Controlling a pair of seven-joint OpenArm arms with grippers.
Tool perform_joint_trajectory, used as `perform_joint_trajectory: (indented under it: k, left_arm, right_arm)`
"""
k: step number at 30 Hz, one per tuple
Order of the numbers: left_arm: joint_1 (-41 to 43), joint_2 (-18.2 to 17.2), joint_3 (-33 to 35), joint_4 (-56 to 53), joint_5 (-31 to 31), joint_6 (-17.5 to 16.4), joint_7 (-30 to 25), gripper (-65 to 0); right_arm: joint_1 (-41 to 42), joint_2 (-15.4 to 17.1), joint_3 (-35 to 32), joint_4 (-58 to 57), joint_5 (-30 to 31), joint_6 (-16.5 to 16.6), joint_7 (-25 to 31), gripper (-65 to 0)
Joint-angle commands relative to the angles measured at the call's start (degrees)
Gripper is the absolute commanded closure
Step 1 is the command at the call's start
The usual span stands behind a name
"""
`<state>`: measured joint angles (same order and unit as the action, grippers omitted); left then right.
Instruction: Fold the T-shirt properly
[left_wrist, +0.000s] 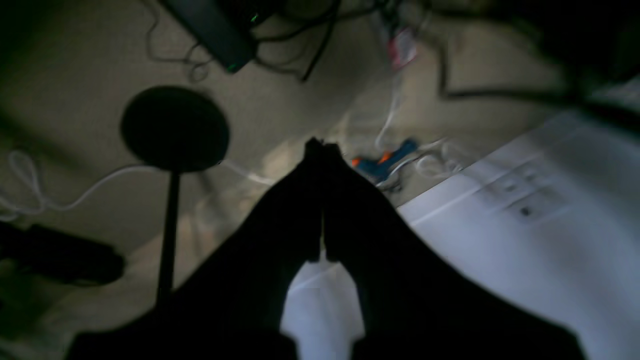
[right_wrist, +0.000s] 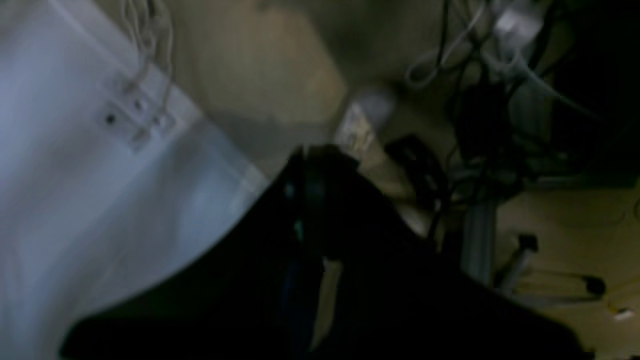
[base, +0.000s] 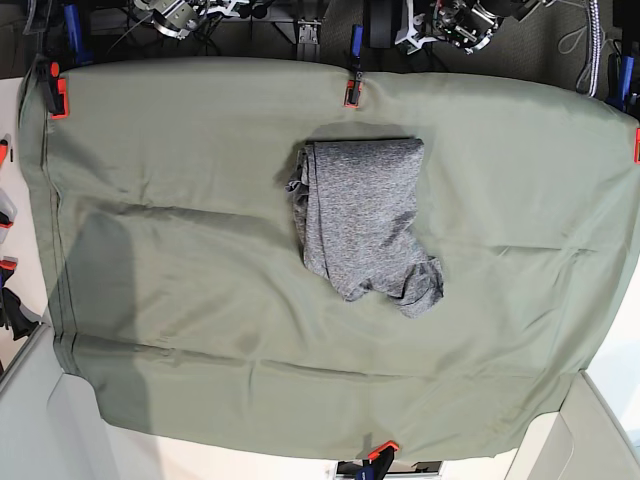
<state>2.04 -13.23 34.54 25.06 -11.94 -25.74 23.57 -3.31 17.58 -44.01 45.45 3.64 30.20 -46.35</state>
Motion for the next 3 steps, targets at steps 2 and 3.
perform_joint_trajectory:
  k: [2,3]
  left_arm:
    - [-0.11,-0.26,-0.02,0.15,-0.04,-0.11,0.66,0.0]
    - [-0.11,-0.17,-0.04,0.15,-0.04,0.96,0.66,0.0]
  right_arm:
    - [-0.26,0.37,0.11,0.17,0.42,0.02,0.55,0.0]
    - [-0.35,0.35,0.13,0.17,0.42,0.02,1.42,0.0]
